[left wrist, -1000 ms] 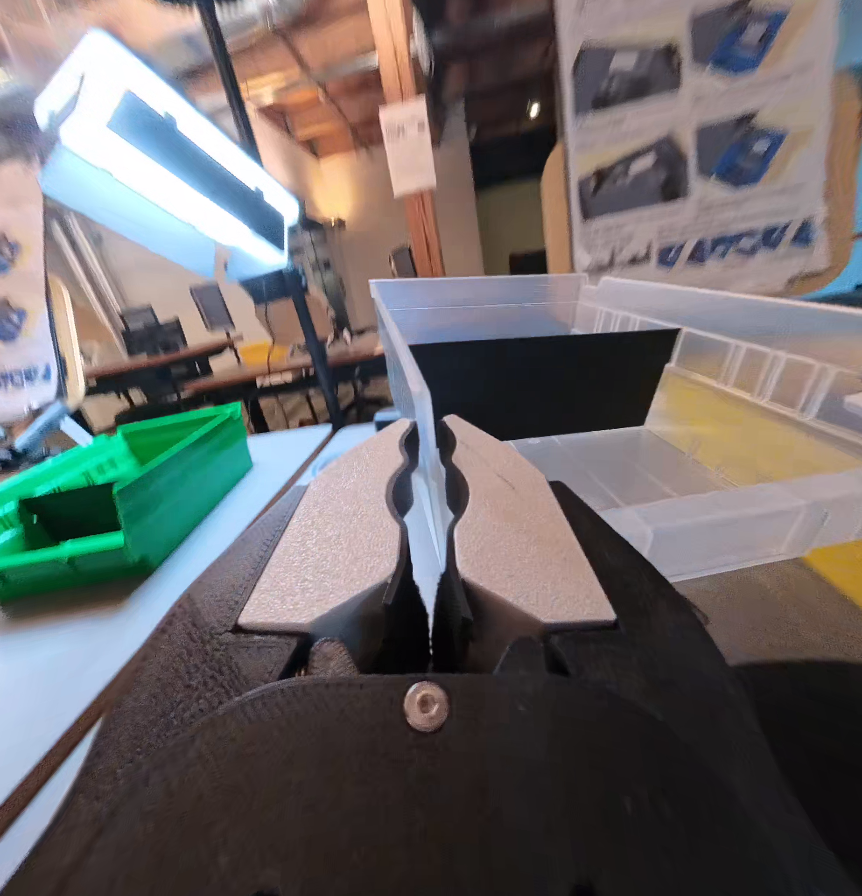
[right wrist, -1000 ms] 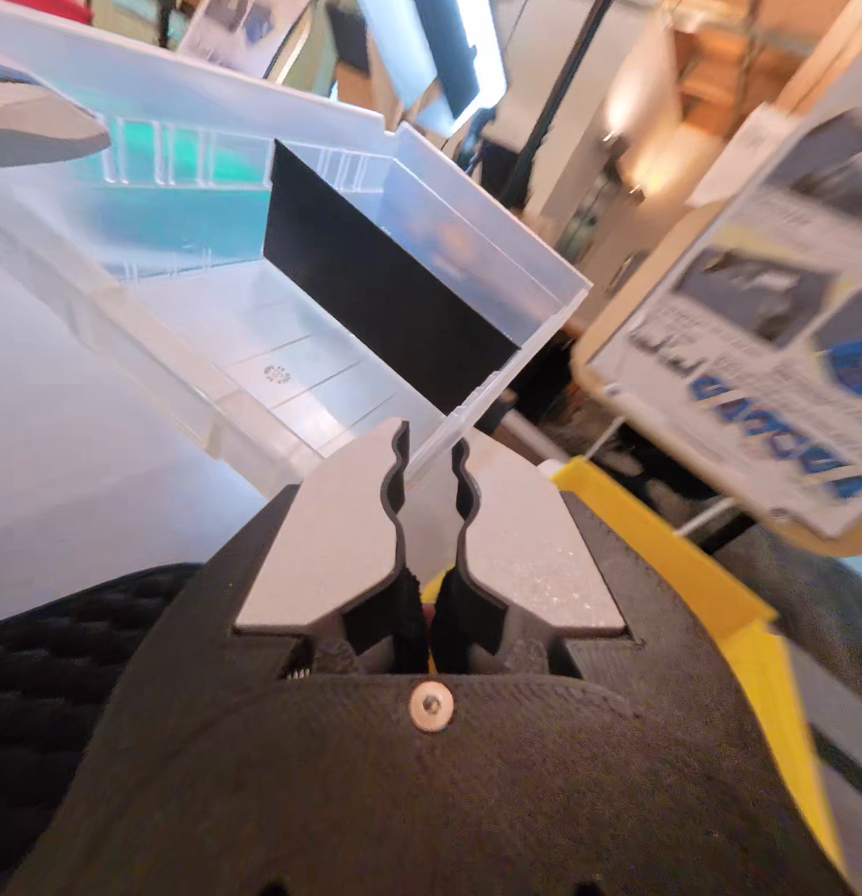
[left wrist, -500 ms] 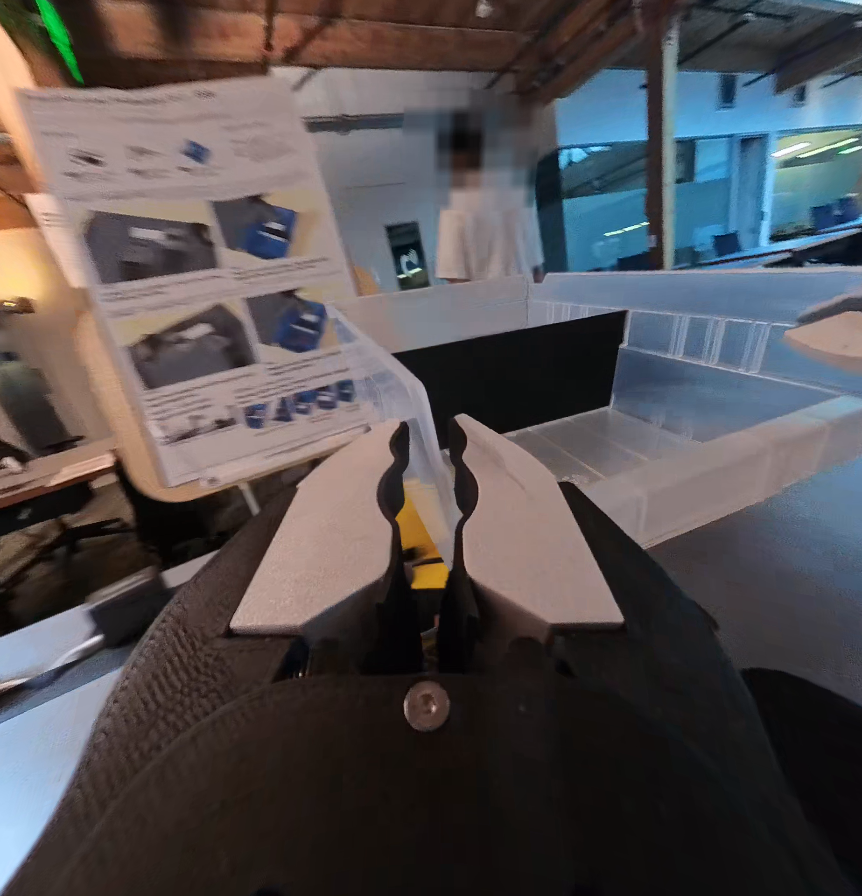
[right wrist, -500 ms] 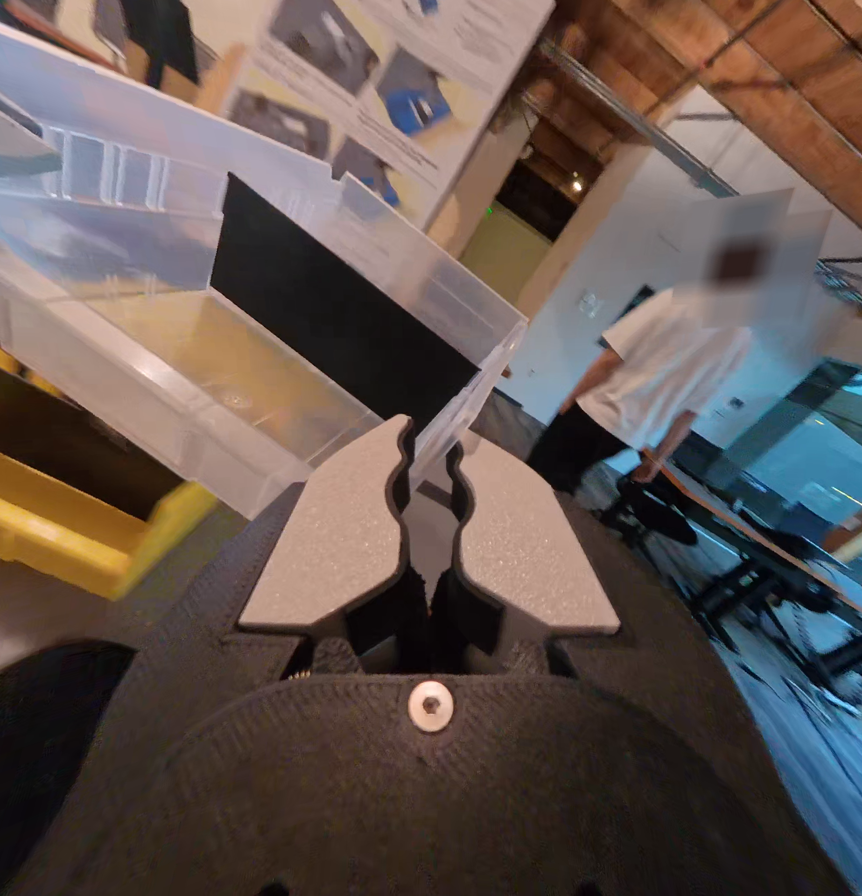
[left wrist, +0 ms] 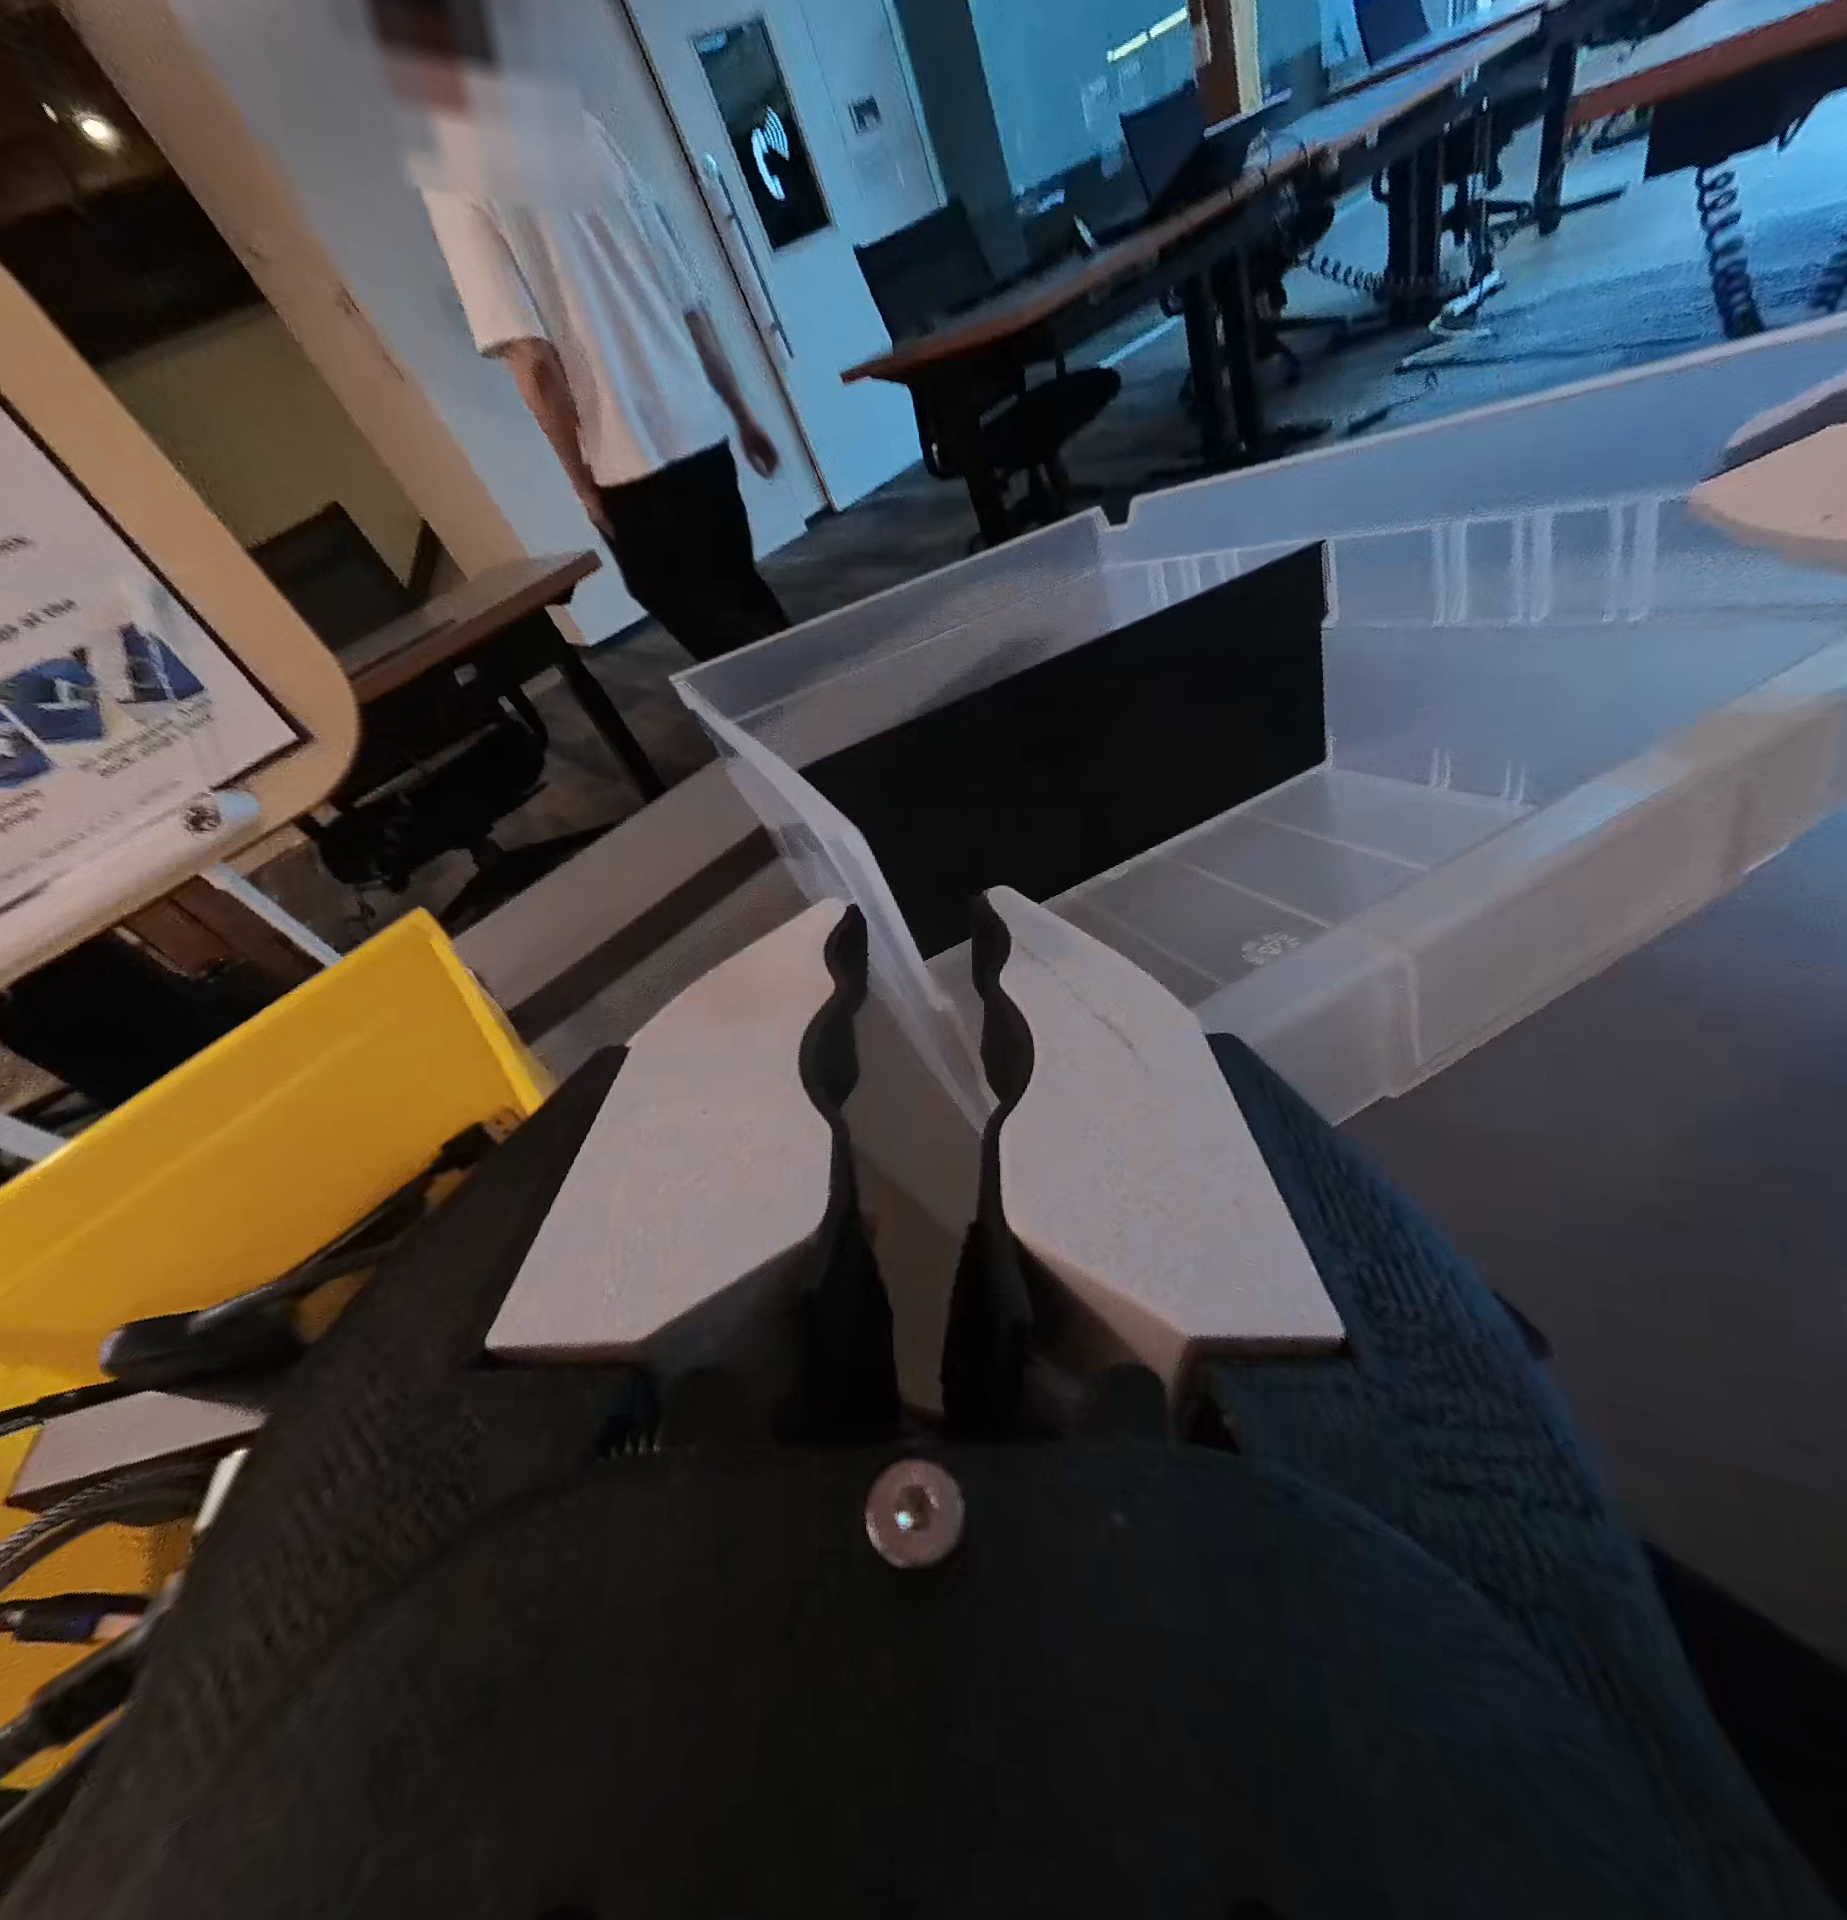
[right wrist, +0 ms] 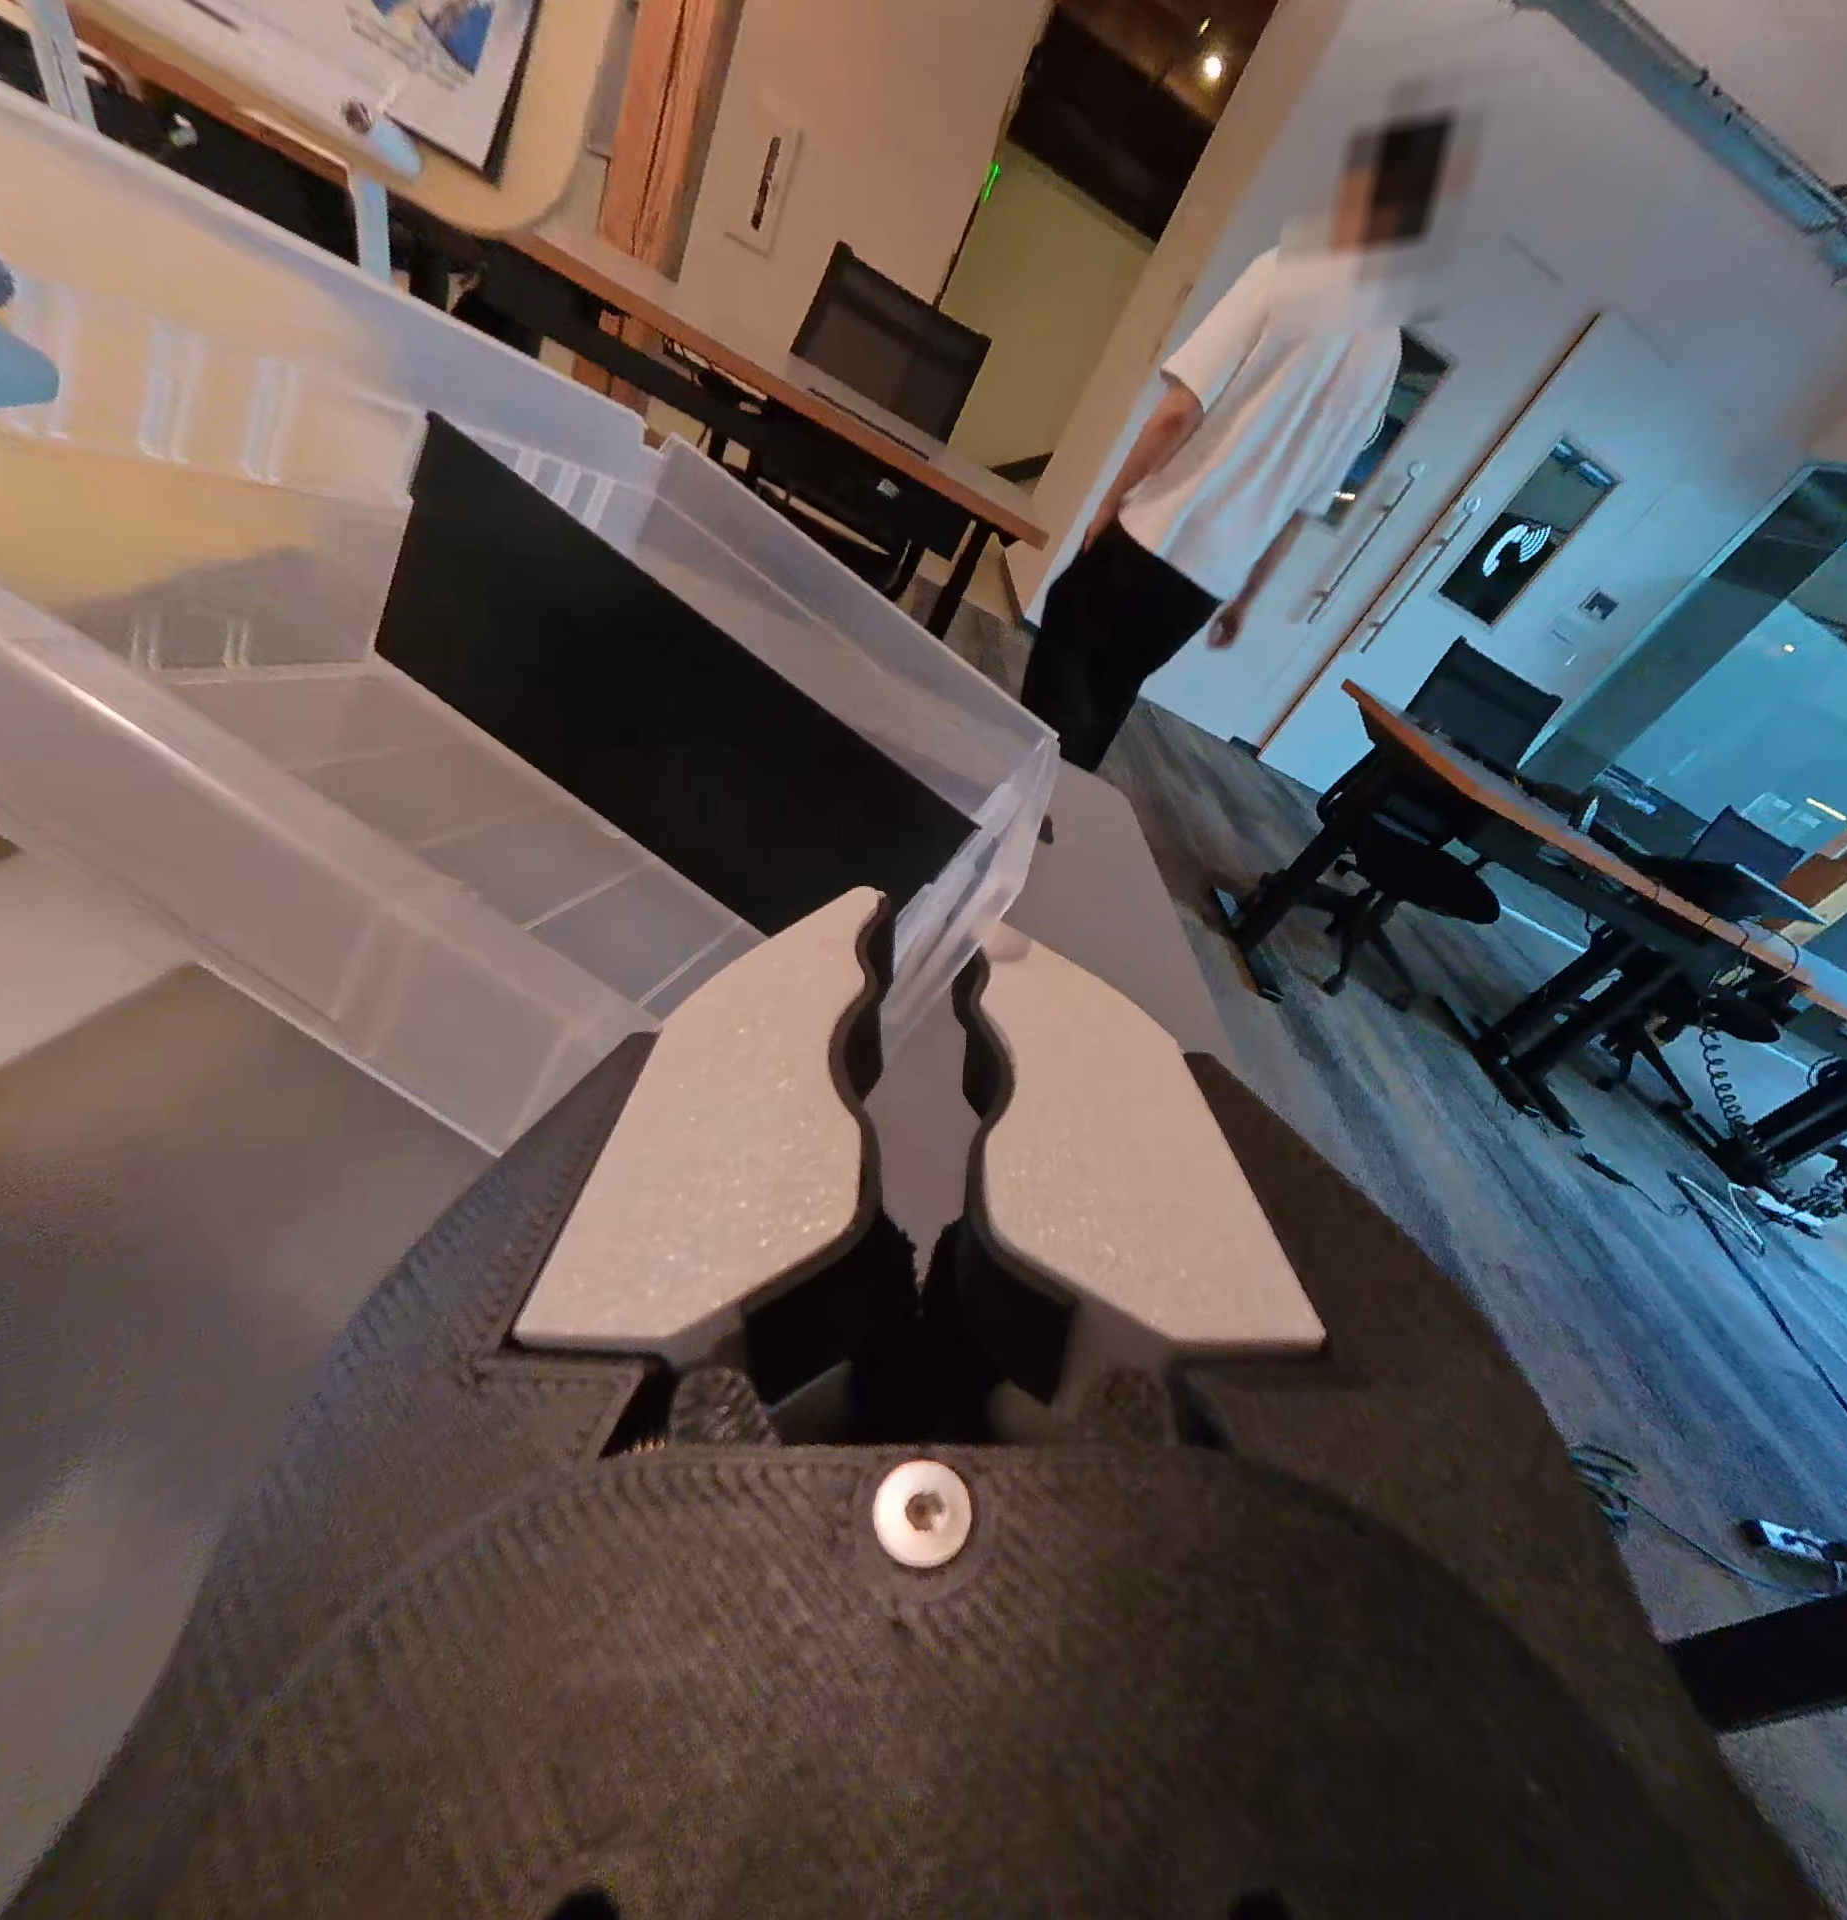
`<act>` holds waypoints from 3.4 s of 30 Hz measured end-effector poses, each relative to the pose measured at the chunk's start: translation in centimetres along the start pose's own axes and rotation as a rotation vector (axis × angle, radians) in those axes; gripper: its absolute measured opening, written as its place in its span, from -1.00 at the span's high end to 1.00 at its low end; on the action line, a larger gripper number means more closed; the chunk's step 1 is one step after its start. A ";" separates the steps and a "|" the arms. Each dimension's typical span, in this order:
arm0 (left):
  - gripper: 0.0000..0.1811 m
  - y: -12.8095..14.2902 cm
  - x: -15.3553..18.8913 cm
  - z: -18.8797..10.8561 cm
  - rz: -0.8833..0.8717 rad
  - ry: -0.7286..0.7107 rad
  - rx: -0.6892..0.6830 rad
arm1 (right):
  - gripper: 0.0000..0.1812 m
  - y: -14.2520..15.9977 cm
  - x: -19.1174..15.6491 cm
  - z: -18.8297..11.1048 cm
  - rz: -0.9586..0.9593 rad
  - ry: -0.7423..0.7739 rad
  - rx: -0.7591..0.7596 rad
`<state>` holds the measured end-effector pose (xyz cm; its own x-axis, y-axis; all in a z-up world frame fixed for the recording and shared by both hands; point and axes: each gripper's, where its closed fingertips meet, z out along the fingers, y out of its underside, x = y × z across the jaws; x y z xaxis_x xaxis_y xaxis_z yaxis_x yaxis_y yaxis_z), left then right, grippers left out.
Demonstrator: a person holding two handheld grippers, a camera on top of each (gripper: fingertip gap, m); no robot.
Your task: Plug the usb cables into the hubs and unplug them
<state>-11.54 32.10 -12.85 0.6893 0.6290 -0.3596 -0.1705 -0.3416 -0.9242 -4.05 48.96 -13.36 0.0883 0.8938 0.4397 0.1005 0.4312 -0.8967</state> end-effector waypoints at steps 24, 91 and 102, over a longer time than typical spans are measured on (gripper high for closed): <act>0.59 18.3 -8.6 -11.5 0.610 0.348 -0.703 | 0.39 2.6 -11.1 -2.2 -0.604 -0.671 -0.247; 0.70 28.0 -44.4 -32.1 0.781 0.447 -0.951 | 0.41 -4.6 -9.9 -3.3 -0.468 -0.503 0.070; 0.86 17.3 -46.7 -31.4 0.436 0.020 -0.522 | 0.41 -5.5 -11.9 -3.0 -0.460 -0.537 0.108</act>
<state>-24.58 -25.11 -8.00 0.6482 0.3459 -0.6784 -0.0768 -0.8566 -0.5102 -2.71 35.64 -13.50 -0.4421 0.5435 0.7135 -0.0911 0.7641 -0.6386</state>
